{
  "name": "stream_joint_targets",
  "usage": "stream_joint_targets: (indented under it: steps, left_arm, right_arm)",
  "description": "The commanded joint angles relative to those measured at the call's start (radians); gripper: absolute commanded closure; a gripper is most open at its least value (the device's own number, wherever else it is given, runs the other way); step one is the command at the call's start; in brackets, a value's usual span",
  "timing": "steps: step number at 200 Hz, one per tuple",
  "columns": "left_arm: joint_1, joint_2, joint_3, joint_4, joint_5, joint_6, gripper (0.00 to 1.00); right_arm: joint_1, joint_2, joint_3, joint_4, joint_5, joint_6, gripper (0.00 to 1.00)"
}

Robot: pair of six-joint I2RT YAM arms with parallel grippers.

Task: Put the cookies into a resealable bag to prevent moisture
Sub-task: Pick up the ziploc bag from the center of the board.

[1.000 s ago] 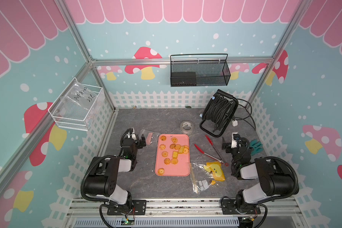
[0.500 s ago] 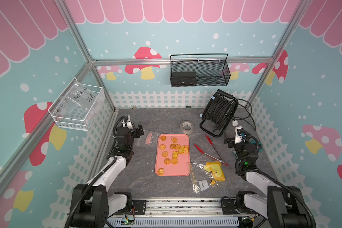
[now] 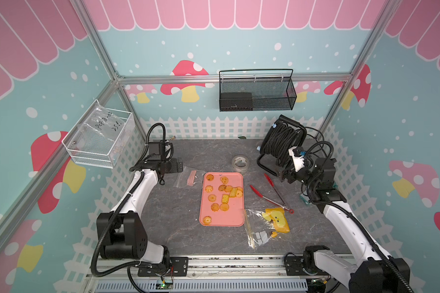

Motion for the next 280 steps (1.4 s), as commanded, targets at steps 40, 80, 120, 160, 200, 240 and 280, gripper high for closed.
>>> stream_joint_targets:
  steps: [40, 80, 120, 160, 200, 240, 280]
  left_arm:
    - [0.076, 0.295, 0.209, -0.169, 0.314, 0.113, 0.11]
    - [0.035, 0.452, 0.316, -0.196, 0.366, 0.117, 0.18]
    - [0.032, 0.550, 0.381, -0.248, 0.250, 0.145, 0.25]
    - [0.031, 0.598, 0.397, -0.247, 0.349, 0.117, 0.37]
    - [0.032, 0.602, 0.390, -0.233, 0.397, 0.108, 0.60]
    - [0.031, 0.622, 0.396, -0.240, 0.427, 0.104, 0.90]
    - [0.031, 0.558, 0.394, -0.262, 0.420, 0.093, 1.00]
  right_arm:
    - [0.210, 0.073, 0.062, -0.234, -0.053, 0.029, 0.05]
    - [0.314, 0.159, 0.113, -0.214, -0.037, 0.039, 0.06]
    - [0.383, 0.223, 0.164, -0.207, -0.032, 0.044, 0.06]
    - [0.424, 0.277, 0.202, -0.262, 0.022, 0.013, 0.06]
    - [0.432, 0.275, 0.194, -0.257, 0.038, 0.014, 0.06]
    - [0.433, 0.274, 0.183, -0.250, 0.042, 0.027, 0.07]
    - [0.433, 0.268, 0.180, -0.227, 0.039, 0.053, 0.08]
